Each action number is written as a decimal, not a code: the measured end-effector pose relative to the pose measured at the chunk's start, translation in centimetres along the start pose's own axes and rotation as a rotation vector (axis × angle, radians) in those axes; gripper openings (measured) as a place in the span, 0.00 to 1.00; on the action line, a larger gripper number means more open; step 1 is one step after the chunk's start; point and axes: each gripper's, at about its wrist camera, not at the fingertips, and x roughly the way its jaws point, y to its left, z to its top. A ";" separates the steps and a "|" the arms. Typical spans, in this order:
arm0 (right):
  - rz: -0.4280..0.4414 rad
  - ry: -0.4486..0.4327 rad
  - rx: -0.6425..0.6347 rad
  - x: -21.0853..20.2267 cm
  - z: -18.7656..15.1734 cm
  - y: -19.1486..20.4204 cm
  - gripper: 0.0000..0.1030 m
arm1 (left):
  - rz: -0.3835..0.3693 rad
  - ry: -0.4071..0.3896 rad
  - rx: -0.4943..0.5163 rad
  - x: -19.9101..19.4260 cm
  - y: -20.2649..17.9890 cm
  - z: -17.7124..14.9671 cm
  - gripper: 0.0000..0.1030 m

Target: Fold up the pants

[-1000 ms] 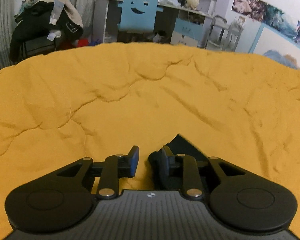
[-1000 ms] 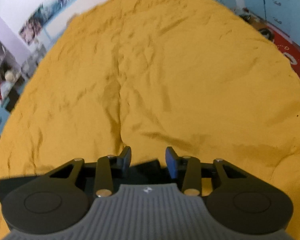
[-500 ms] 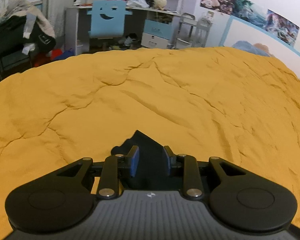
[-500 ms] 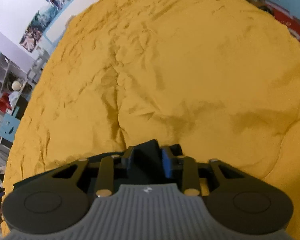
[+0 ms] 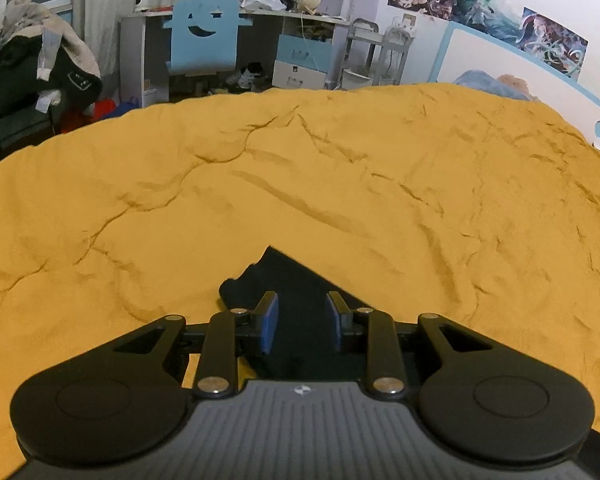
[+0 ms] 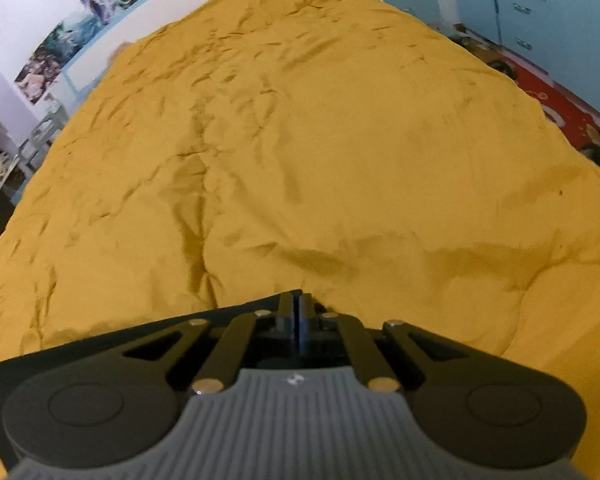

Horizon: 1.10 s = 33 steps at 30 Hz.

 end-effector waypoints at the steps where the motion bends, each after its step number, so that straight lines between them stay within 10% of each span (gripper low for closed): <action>1: -0.019 0.003 -0.002 0.0 0.0 0.0 0.00 | -0.005 0.002 -0.004 0.0 0.3 -0.1 0.36; 4: -0.053 -0.025 -0.060 -1.5 -0.1 0.9 0.20 | -0.022 0.014 -0.018 0.2 1.2 -0.2 0.40; 20: -0.111 0.005 -0.209 -6.8 -11.1 6.8 0.20 | -0.077 0.078 -0.352 5.7 7.1 -3.4 0.52; 22: -0.132 0.016 -0.222 -6.3 -11.5 7.2 0.20 | -0.076 0.058 -0.349 5.9 7.0 -3.5 0.40; 24: -0.161 0.031 -0.259 -6.0 -12.0 7.7 0.20 | -0.082 0.052 -0.344 5.7 6.8 -3.4 0.08; 30: -0.250 0.047 -0.318 -6.1 -12.0 9.5 0.20 | -0.121 -0.054 -0.263 1.2 4.0 -1.7 0.05; 33: -0.310 0.039 -0.342 -7.0 -11.9 11.2 0.43 | -0.144 -0.120 -0.131 -2.8 0.4 -0.7 0.05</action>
